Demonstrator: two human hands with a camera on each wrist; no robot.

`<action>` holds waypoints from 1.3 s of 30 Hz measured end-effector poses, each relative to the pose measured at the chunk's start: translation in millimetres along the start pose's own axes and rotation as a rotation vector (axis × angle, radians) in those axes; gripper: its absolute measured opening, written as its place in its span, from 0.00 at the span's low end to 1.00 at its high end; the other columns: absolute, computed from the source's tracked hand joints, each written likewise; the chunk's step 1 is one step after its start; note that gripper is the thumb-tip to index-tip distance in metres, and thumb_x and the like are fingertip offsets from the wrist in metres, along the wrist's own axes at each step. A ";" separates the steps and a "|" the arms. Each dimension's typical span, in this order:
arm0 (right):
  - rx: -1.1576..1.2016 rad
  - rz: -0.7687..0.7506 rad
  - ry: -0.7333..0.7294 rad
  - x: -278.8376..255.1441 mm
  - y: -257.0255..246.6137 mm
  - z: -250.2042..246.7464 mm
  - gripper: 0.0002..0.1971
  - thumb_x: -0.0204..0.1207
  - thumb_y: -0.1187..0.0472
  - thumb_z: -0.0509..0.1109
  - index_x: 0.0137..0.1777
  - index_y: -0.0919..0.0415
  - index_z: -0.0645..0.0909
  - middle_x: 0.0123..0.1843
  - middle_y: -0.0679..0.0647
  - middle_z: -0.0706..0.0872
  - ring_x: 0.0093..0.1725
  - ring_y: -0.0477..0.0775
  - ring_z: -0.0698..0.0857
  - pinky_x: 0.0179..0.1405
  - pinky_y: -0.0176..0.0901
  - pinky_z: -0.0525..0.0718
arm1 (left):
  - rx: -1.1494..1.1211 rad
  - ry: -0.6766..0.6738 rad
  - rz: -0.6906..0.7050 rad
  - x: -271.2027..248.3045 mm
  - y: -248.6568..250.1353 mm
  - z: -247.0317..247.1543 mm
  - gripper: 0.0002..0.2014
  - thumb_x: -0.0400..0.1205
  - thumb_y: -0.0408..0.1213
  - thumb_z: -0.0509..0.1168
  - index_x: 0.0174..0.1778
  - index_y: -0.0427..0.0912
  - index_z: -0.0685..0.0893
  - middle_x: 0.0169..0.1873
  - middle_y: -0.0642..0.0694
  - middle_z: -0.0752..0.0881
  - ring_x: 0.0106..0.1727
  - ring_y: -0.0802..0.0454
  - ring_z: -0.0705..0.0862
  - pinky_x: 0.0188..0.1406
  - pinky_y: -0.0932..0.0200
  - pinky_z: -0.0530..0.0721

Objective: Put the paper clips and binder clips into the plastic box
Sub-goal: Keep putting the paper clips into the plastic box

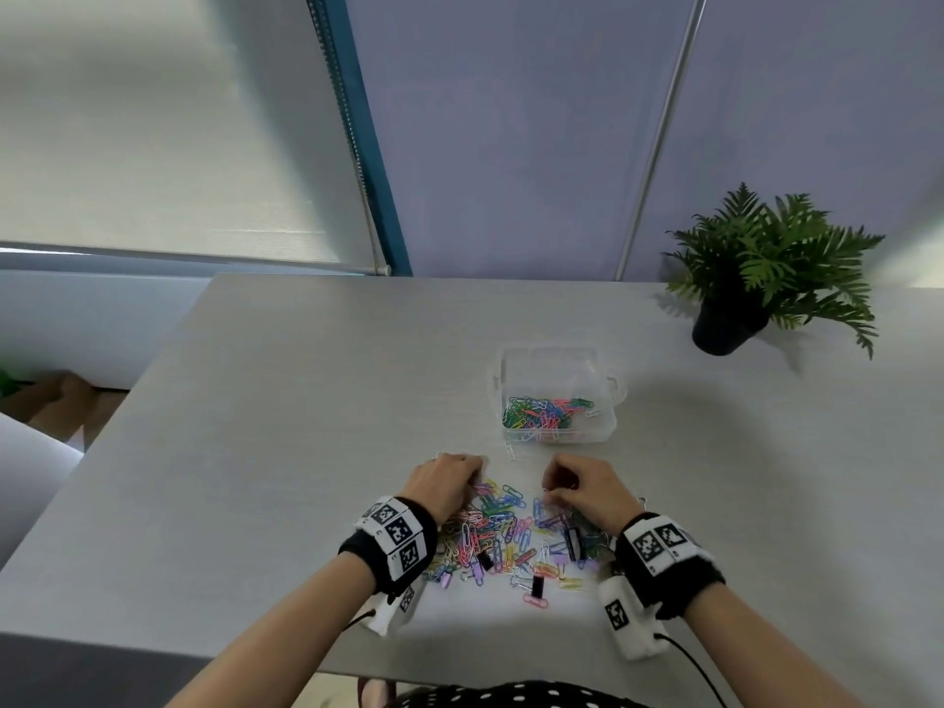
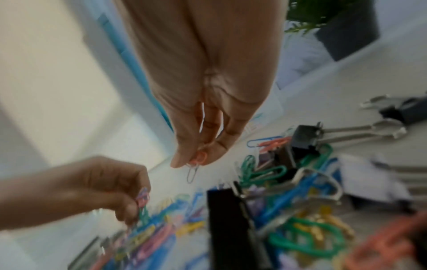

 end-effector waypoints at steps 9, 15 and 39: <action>0.634 0.141 0.148 -10.0 11.6 -15.9 0.07 0.67 0.76 0.72 0.39 0.67 0.79 0.31 0.58 0.83 0.26 0.48 0.82 0.27 0.36 0.79 | -0.653 0.109 -0.011 31.3 10.3 -42.2 0.04 0.80 0.26 0.63 0.41 0.39 0.78 0.38 0.41 0.86 0.25 0.69 0.83 0.32 0.75 0.84; 0.879 0.156 0.206 -1.7 5.7 -23.5 0.07 0.68 0.77 0.69 0.38 0.66 0.77 0.30 0.57 0.88 0.28 0.48 0.85 0.26 0.33 0.83 | -0.450 0.139 -0.047 78.3 26.2 -56.8 0.05 0.77 0.24 0.64 0.46 0.32 0.84 0.45 0.33 0.89 0.46 0.43 0.87 0.52 0.56 0.83; -0.494 -0.347 -0.055 30.8 -61.0 13.2 0.07 0.75 0.68 0.66 0.51 0.66 0.79 0.53 0.60 0.82 0.52 0.54 0.78 0.49 0.37 0.70 | -0.133 -0.032 0.153 10.5 -13.7 -9.6 0.16 0.79 0.29 0.64 0.63 0.43 0.79 0.57 0.43 0.81 0.53 0.47 0.83 0.58 0.57 0.80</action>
Point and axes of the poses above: each hand's wrist, its own x-axis towards the middle knuckle, its own z-axis out of the palm, y = z × x, the point moved 4 cm from there along x, towards the middle knuckle
